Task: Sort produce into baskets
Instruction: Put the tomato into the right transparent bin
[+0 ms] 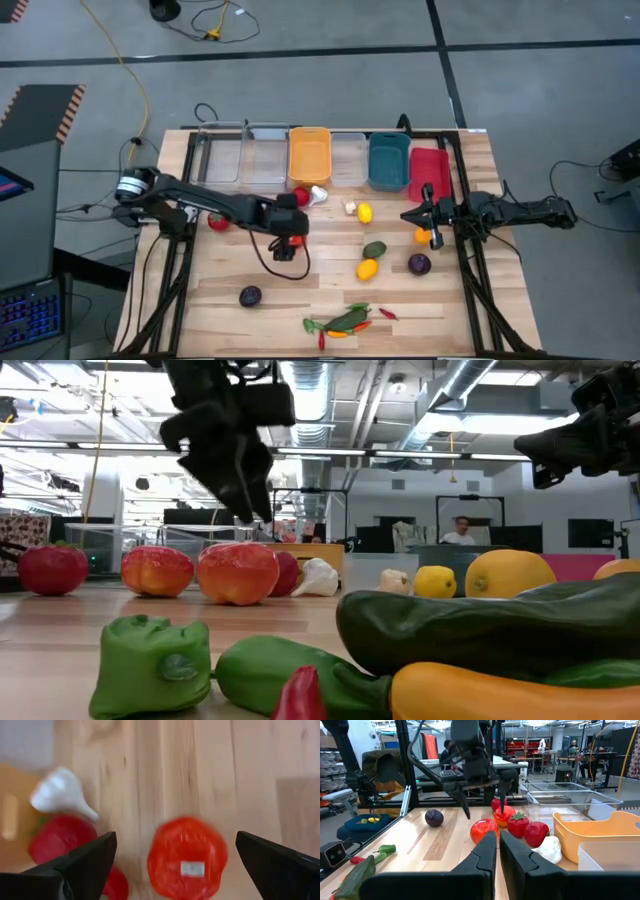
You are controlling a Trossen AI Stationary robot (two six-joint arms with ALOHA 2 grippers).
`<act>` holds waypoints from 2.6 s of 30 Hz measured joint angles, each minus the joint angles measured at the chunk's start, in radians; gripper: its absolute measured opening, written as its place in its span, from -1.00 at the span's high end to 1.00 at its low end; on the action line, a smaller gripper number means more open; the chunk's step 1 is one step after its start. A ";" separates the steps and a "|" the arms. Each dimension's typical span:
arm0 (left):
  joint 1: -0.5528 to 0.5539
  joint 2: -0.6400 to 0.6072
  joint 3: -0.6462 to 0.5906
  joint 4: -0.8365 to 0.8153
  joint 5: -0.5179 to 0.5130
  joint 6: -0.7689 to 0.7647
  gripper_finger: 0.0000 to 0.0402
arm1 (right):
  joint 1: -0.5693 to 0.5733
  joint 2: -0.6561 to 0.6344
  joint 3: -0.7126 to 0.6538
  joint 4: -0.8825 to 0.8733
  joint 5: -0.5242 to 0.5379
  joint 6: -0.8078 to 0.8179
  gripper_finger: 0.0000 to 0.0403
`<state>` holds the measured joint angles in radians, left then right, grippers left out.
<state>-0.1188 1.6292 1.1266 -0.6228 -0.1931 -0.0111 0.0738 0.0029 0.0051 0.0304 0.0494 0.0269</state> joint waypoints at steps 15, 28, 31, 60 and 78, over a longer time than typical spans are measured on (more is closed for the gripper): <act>0.000 0.010 -0.063 0.050 0.005 -0.019 -0.98 | 0.000 0.000 0.000 0.000 0.000 0.000 0.74; 0.001 0.010 -0.170 0.187 0.031 -0.027 -0.98 | 0.000 0.000 0.000 0.000 0.000 0.000 0.74; 0.001 0.010 -0.180 0.203 0.030 -0.026 -0.97 | 0.000 0.000 0.000 0.000 0.000 0.000 0.74; 0.008 -0.024 0.105 -0.040 -0.001 0.067 -0.59 | 0.000 0.000 0.000 0.000 0.000 0.000 0.74; 0.339 -0.028 0.308 -0.503 -0.311 0.110 -0.59 | 0.000 0.000 0.000 0.000 0.000 0.000 0.74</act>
<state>0.2201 1.6009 1.4348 -1.1254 -0.5045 0.0990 0.0738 0.0025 0.0050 0.0307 0.0498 0.0269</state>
